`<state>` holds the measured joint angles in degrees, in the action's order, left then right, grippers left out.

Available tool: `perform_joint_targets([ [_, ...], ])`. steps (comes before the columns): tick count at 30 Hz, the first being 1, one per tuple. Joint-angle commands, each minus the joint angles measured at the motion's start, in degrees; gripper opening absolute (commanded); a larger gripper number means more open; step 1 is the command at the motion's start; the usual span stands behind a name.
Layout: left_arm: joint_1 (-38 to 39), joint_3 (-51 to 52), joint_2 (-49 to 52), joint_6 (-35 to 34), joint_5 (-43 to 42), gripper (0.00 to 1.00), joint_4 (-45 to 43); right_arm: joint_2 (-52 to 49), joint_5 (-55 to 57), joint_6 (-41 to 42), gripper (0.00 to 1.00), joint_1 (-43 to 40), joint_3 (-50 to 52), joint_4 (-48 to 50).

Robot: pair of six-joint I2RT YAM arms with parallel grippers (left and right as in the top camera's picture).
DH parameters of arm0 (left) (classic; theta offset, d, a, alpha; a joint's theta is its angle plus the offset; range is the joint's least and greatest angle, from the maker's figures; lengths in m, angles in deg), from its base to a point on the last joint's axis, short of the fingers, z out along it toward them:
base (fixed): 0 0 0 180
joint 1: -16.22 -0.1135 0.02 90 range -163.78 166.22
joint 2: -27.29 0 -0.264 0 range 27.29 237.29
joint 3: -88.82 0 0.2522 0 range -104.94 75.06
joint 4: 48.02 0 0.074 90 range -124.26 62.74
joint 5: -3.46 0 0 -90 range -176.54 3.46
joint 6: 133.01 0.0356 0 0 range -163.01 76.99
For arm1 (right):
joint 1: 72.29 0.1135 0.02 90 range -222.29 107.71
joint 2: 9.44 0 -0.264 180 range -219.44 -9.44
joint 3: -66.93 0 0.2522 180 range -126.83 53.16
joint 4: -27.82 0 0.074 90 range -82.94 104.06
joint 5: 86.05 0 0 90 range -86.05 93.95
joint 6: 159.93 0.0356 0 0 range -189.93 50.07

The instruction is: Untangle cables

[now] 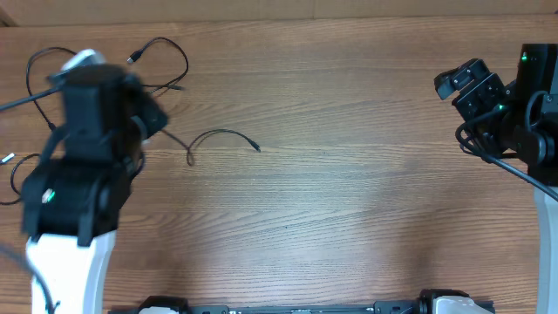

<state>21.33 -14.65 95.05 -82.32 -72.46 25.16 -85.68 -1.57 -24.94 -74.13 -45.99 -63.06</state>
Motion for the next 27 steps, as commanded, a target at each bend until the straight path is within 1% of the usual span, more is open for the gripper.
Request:
perform_joint_targets([
  [1, -6.05, -0.20, -5.44, -2.05, 1.79, 0.04, 0.35, 0.24, 0.57, -0.31, 1.00, -0.15, -0.22, 0.26],
  [5, -12.37, -0.48, -9.77, -2.25, 1.81, 0.04, -0.15, 0.24, 0.57, -0.31, 1.00, -0.15, -0.22, 0.26],
  [8, -16.11, -0.59, -11.93, -5.01, 2.58, 0.04, 0.39, 0.24, 0.57, -0.31, 1.00, -0.15, -0.22, 0.26],
  [12, -20.63, -0.50, -12.31, -6.05, 3.10, 0.04, 2.21, 0.24, 0.57, -0.31, 1.00, -0.15, -0.22, 0.26],
  [14, -22.82, -0.44, -11.34, -7.17, 3.54, 0.04, 4.15, 0.24, 0.57, -0.31, 1.00, -0.15, -0.22, 0.26],
  [18, -28.02, -0.44, -8.39, -15.69, 8.44, 0.04, 9.60, 0.24, 0.55, -0.31, 1.00, -0.15, -0.22, 0.26],
  [21, -32.96, -0.44, -5.29, -20.50, 9.22, 0.04, 12.96, 0.24, 0.57, -0.31, 1.00, -0.15, -0.22, 0.26],
  [23, -36.68, -0.44, -2.73, -22.27, 9.25, 0.04, 14.51, 0.24, 0.57, -0.31, 1.00, -0.15, -0.22, 0.26],
  [27, -43.10, -0.44, 2.47, -22.84, 9.38, 0.05, 15.50, 0.24, 0.57, -0.31, 1.00, -0.15, -0.22, 0.26],
])
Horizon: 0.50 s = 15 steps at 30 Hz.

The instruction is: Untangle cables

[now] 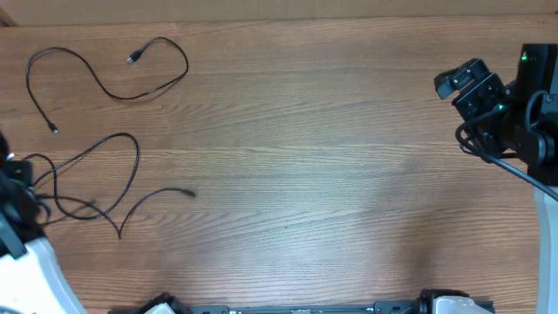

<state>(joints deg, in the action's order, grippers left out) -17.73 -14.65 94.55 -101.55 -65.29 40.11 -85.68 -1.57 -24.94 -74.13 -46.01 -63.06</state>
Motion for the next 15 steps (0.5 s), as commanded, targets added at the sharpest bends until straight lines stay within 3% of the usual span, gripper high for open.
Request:
perform_joint_targets([
  [1, -6.47, -0.44, 4.90, -5.88, 2.23, 0.04, 1.60, 0.24, 0.57, -0.31, 1.00, -0.15, -0.20, 0.26],
  [4, -10.25, -0.44, 8.11, -10.78, 2.32, 0.04, 3.89, 0.24, 0.57, -0.31, 1.00, -0.15, -0.20, 0.26],
  [12, -14.51, -0.44, 16.57, -10.95, 7.80, 0.05, 2.80, 0.24, 0.57, -0.31, 1.00, -0.15, -0.20, 0.26],
  [15, -14.69, -0.44, 20.11, -10.91, 10.38, 0.10, 1.42, 0.24, 0.57, -0.31, 1.00, -0.15, -0.20, 0.26],
])
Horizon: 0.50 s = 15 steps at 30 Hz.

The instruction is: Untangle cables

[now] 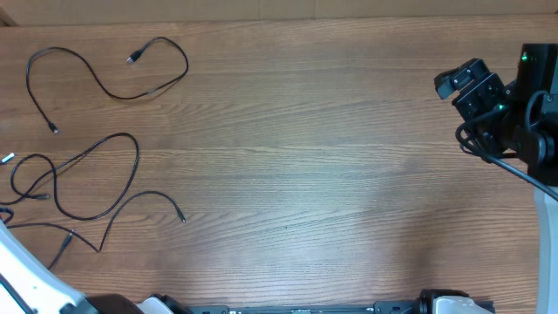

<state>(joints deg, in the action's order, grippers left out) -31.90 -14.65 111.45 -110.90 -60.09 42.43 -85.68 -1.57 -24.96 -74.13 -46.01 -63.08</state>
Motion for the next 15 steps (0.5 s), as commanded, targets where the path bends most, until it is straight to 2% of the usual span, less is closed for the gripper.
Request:
perform_joint_targets([
  [1, -0.63, -0.44, 4.17, -1.51, 5.64, 0.10, -1.36, 0.24, 0.57, -0.28, 1.00, -0.15, -0.20, 0.28],
  [8, -1.84, -0.44, 12.74, -0.76, 11.61, 0.05, -4.52, 0.24, 0.57, -0.28, 1.00, -0.15, -0.20, 0.28],
  [11, -2.34, -0.44, 16.04, 5.03, 11.67, 0.04, -8.26, 0.24, 0.57, -0.28, 1.00, -0.15, -0.20, 0.28],
  [12, -2.40, -0.44, 16.92, 7.43, 10.64, 0.05, -9.44, 0.24, 0.57, -0.28, 1.00, -0.15, -0.20, 0.28],
  [13, -2.45, -0.44, 18.62, 11.89, 6.01, 0.10, -11.54, 0.24, 0.57, -0.28, 1.00, -0.15, -0.20, 0.28],
  [15, -2.45, -0.44, 20.00, 15.67, -0.68, 0.16, -12.90, 0.24, 0.57, -0.28, 1.00, -0.15, -0.20, 0.28],
])
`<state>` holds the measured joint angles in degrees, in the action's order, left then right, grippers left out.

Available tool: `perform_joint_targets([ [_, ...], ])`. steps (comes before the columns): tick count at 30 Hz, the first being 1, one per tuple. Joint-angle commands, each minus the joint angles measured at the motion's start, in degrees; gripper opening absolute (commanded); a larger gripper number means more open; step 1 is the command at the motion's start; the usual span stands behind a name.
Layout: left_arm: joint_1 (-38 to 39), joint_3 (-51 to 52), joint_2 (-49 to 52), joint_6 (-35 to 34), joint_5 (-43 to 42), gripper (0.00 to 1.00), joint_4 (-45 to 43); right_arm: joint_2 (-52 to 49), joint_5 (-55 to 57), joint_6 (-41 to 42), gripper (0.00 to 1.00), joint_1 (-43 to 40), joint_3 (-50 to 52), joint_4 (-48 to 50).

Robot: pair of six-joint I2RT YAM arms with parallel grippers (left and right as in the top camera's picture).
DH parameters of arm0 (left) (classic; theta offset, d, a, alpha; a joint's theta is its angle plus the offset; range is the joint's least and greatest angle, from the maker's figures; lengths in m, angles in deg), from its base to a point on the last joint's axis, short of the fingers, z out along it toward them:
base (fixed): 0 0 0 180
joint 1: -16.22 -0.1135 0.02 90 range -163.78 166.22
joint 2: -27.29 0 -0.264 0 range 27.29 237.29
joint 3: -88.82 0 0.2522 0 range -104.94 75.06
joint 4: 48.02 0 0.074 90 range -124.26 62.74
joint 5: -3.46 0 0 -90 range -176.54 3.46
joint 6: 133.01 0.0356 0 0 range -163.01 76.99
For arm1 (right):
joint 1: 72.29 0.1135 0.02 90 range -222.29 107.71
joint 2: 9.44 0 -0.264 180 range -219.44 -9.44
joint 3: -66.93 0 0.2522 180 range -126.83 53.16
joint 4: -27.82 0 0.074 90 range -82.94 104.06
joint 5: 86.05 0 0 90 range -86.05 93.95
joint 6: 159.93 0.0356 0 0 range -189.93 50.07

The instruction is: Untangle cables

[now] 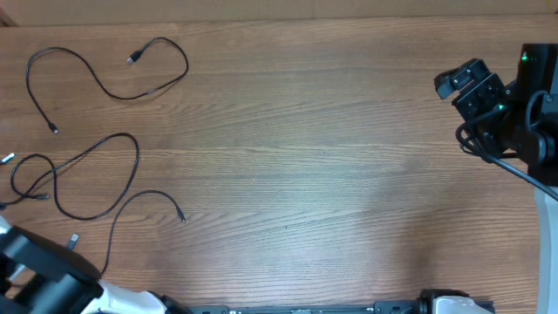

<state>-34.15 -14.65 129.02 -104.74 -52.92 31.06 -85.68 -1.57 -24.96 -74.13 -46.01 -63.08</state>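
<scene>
One black cable [112, 91] lies alone at the far left in an open curve, both plug ends free. Nearer me, a second bundle of black cable [98, 172] forms loops that cross each other at the left edge. One strand arcs out to a plug [181, 218], and another small plug [74, 237] lies beside my left arm [44, 272]. That arm is low in the near-left corner, and its fingers cannot be made out. My right gripper [453, 83] is off at the far right, away from all cables.
The wooden table [305, 174] stretches between the two arms. The right arm's own black lead [506, 164] hangs along the right edge. A small white connector tip [7, 159] shows at the left edge.
My left arm has come into view in the near-left corner. The strand near it has shifted, and a plug now lies at its edge. The far cable and right arm are unchanged.
At first my left arm reached over the far-left cables and hid most of them. Then it was back at the left edge with the looped bundle dragged nearer me and apart from the far cable. Later the bundle lay more spread out, as now.
</scene>
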Motion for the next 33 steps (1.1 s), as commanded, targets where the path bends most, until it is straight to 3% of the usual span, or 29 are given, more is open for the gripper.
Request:
perform_joint_targets([
  [1, -0.20, -0.44, 3.48, 11.52, -13.51, 0.20, -2.01, 0.24, 0.57, -0.28, 1.00, -0.15, -0.20, 0.28],
  [2, -0.20, -0.44, 3.82, 12.68, -16.06, 0.23, -2.08, 0.24, 0.57, -0.28, 1.00, -0.15, -0.20, 0.28],
  [4, -0.20, -0.44, 4.00, 18.12, -21.53, 0.44, -2.73, 0.24, 0.57, -0.28, 1.00, -0.15, -0.20, 0.28],
  [6, -0.22, -0.44, 4.00, 22.97, -24.90, 0.80, -3.02, 0.24, 0.57, -0.28, 1.00, -0.15, -0.20, 0.28],
  [8, -0.24, -0.44, 4.00, 24.85, -26.25, 0.97, -1.81, 0.24, 0.57, -0.28, 1.00, -0.15, -0.20, 0.28],
  [9, -0.24, -0.44, 4.00, 24.87, -26.18, 1.00, -0.55, 0.24, 0.57, -0.28, 1.00, -0.15, -0.20, 0.28],
  [12, -0.39, -0.44, 4.00, 23.93, -23.85, 1.00, 3.10, 0.24, 0.57, -0.28, 1.00, -0.15, -0.20, 0.28],
  [18, -3.34, -0.44, 4.00, 11.87, -18.97, 1.00, 13.88, 0.24, 0.57, -0.28, 1.00, -0.15, -0.20, 0.28],
  [26, -5.57, -0.44, 2.49, 13.53, -23.12, 1.00, 20.83, 0.24, 0.57, -0.28, 1.00, -0.15, -0.20, 0.28],
  [33, -4.90, 2.12, -3.17, 12.31, -22.27, 1.00, 19.98, 0.24, 0.57, -0.28, 1.00, -0.15, -0.20, 0.28],
])
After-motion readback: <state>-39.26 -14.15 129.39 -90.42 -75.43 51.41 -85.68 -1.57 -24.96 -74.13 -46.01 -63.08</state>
